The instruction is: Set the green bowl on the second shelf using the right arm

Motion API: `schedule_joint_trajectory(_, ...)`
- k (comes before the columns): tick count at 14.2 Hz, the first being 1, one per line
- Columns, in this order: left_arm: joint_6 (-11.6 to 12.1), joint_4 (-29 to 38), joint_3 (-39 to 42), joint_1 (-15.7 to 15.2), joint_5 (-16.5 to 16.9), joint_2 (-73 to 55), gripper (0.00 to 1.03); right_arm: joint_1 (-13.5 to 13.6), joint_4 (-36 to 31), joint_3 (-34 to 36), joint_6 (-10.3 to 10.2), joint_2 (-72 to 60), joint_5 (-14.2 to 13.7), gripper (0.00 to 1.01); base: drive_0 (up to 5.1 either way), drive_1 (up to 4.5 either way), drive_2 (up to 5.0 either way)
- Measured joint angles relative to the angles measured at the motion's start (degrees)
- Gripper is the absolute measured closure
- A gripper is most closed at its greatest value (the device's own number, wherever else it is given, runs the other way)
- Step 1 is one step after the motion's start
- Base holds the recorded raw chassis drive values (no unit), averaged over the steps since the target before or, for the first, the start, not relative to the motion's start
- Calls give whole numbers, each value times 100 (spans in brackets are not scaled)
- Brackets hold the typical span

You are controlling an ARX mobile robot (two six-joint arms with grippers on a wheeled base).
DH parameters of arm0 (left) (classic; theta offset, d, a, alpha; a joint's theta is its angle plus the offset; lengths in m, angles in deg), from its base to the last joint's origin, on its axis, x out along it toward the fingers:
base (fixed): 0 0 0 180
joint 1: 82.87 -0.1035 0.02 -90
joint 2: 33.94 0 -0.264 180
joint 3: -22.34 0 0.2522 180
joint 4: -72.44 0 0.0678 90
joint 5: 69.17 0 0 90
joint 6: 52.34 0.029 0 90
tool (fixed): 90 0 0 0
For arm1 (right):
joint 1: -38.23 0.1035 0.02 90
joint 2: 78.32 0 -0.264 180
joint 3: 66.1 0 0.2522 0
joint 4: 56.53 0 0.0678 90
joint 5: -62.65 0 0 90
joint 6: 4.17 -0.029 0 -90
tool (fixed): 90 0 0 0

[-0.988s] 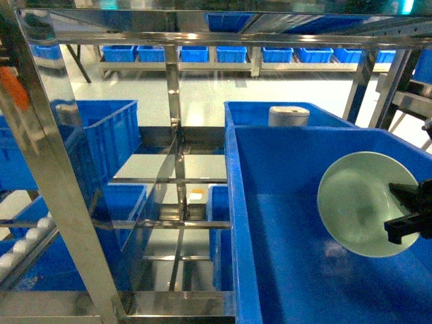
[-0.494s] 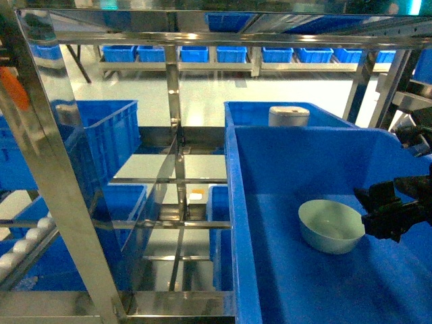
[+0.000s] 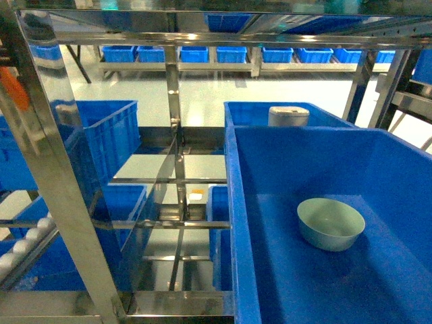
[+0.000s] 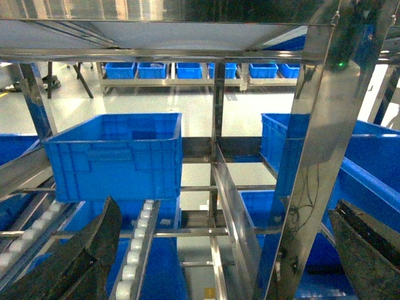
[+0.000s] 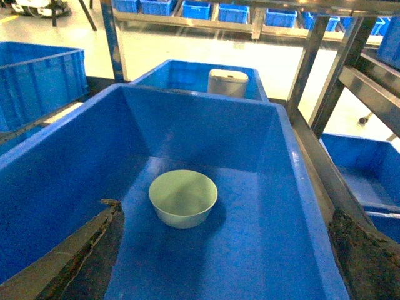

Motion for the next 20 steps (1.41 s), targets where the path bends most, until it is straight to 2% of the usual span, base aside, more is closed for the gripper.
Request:
schedule_joint_trajectory(1, 0, 0, 0, 0, 0, 0, 5, -214, 796, 28, -85, 960, 267, 3, 0, 0, 0)
schedule_joint_trajectory(2, 0, 0, 0, 0, 0, 0, 5, -256, 1517, 94, -72, 1812, 450, 3, 0, 0, 0)
schedule_joint_trajectory(6, 0, 0, 0, 0, 0, 0, 5, -323, 2400, 170, -70, 2741, 728, 3, 0, 0, 0)
schedule_joint_trajectory(8, 0, 0, 0, 0, 0, 0, 5, -332, 2728, 190, -70, 3110, 763, 3, 0, 0, 0)
schedule_joint_trajectory(9, 0, -2, 0, 0, 0, 0, 5, -354, 3254, 240, -63, 3713, 822, 3, 0, 0, 0)
schedule_joint_trajectory(11, 0, 0, 0, 0, 0, 0, 5, -111, 3862, 332, -72, 4398, 667, 3, 0, 0, 0)
schedule_joint_trajectory(13, 0, 0, 0, 0, 0, 0, 5, 39, 4006, 332, -79, 4538, 621, 3, 0, 0, 0)
schedule_joint_trajectory(15, 0, 0, 0, 0, 0, 0, 5, 516, 4240, 330, -70, 5189, 66, 3, 0, 0, 0)
schedule_joint_trajectory(17, 0, 0, 0, 0, 0, 0, 5, 511, 4253, 317, -72, 5184, -39, 3, 0, 0, 0)
schedule_joint_trajectory(18, 0, 0, 0, 0, 2, 0, 5, 911, 3718, 485, -269, 5368, -964, 14, 0, 0, 0)
schedule_joint_trajectory(19, 0, -4, 0, 0, -9, 0, 5, 1108, 3626, 584, -426, 5556, -1552, 27, 0, 0, 0)
schedule_joint_trajectory(20, 0, 7, 0, 0, -9, 0, 5, 1093, 3620, 645, -507, 5563, -1912, 39, 0, 0, 0)
